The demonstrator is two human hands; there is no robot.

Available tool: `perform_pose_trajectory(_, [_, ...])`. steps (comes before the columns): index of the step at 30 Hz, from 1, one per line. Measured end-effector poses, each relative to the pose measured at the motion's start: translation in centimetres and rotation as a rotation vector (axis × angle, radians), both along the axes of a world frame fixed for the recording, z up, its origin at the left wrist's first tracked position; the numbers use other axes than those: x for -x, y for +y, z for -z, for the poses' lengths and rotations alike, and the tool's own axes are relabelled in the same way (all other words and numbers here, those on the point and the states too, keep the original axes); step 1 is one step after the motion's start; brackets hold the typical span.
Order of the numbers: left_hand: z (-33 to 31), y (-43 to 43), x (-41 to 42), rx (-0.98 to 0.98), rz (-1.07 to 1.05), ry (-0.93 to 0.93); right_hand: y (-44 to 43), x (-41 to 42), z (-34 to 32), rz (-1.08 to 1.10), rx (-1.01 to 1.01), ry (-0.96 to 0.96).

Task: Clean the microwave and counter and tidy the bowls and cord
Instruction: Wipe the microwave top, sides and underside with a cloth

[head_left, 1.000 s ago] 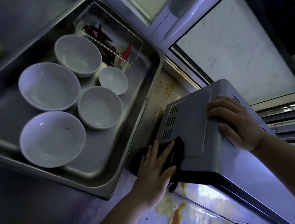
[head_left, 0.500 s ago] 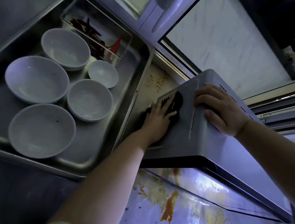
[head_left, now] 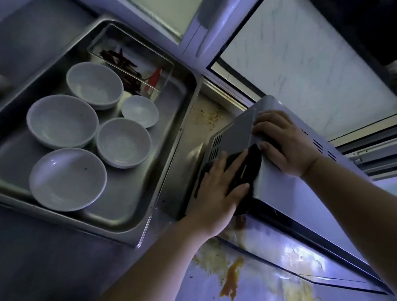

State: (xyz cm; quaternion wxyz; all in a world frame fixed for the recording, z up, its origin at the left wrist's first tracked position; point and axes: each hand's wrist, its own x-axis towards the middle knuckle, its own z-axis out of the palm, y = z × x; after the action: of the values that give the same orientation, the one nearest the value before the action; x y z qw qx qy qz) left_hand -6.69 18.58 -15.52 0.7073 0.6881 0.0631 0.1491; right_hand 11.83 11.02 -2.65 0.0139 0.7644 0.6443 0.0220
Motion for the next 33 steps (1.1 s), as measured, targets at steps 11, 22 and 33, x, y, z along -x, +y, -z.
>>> perform_pose_trajectory(11, [1.1,0.1,0.2,0.23,0.009,0.115,0.0,0.3,-0.3,0.032,0.019,0.012])
perform_pose_trajectory(22, [6.7,-1.1,2.4,0.151,-0.078,0.166,0.1,0.4,-0.4,0.048,0.025,0.024])
perform_pose_trajectory(33, [-1.6,-0.8,2.2,0.04,-0.037,0.023,-0.3,1.6,-0.8,0.326,-0.088,-0.003])
